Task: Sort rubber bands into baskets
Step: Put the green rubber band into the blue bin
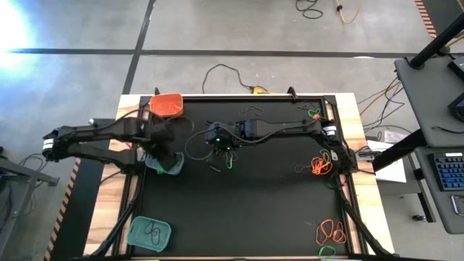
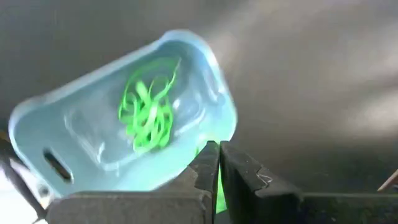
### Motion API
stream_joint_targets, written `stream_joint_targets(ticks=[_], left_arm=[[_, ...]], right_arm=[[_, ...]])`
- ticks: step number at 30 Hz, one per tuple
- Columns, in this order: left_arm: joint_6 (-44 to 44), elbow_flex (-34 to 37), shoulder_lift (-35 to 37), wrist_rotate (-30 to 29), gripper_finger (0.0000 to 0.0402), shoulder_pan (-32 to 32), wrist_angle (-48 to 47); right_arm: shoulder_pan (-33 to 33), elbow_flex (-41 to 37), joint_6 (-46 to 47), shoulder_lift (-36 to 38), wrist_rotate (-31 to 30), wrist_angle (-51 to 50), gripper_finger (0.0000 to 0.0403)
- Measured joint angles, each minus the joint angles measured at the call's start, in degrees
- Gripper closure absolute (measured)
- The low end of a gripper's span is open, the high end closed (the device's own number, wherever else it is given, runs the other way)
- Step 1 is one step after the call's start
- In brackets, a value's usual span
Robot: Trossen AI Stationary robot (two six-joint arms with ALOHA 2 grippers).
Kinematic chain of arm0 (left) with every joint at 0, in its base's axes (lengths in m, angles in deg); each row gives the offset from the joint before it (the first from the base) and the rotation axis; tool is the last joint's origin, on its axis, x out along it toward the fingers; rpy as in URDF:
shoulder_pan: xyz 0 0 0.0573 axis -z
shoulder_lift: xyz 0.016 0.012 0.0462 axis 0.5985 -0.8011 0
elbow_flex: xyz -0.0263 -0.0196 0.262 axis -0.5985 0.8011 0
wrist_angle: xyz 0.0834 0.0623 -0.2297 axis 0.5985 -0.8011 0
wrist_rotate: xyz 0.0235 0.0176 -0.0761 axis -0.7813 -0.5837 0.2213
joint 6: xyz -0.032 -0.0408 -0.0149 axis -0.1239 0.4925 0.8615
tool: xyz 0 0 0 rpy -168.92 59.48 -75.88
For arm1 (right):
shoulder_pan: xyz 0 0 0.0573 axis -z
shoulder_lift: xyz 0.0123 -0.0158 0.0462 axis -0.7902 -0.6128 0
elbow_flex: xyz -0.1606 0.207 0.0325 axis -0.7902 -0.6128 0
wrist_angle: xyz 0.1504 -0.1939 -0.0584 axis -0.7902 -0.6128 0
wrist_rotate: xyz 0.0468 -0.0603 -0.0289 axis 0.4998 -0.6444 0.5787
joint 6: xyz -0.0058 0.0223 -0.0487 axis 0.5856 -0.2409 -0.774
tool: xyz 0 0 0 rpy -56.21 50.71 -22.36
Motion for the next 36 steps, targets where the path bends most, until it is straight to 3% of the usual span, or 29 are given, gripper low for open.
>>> stream_joint_targets(ticks=[5, 11, 25, 31, 36], left_arm=[[7.1, 6.55, 0.24, -3.28, 0.0402, 2.85, 2.0], [9.06, 12.85, -1.87, -11.46, 0.0402, 2.43, 12.5], [8.29, 15.59, -7.01, -11.57, 0.04, 2.36, 15.35], [8.32, 14.48, -6.95, -11.57, 0.0355, 2.36, 14.19], [6.15, 7.33, -6.95, -12.01, 0.03, 2.36, 0.74]], right_arm=[[0.0, 0.0, -1.55, 0.0, 0.01, 3.13, 0.0204], [0.26, 0.0, -2.12, 0.0, 0.03, 3.46, 0.0204], [0.82, -0.06, -2.01, 0.0, 0.04, 3.0, 0.0204], [1.67, -0.11, -2.05, 0.0, 0.01, 2.76, 0.0204], [3.07, 1.47, -6.98, 0.82, -0.41, -5.18, 0.0204]])
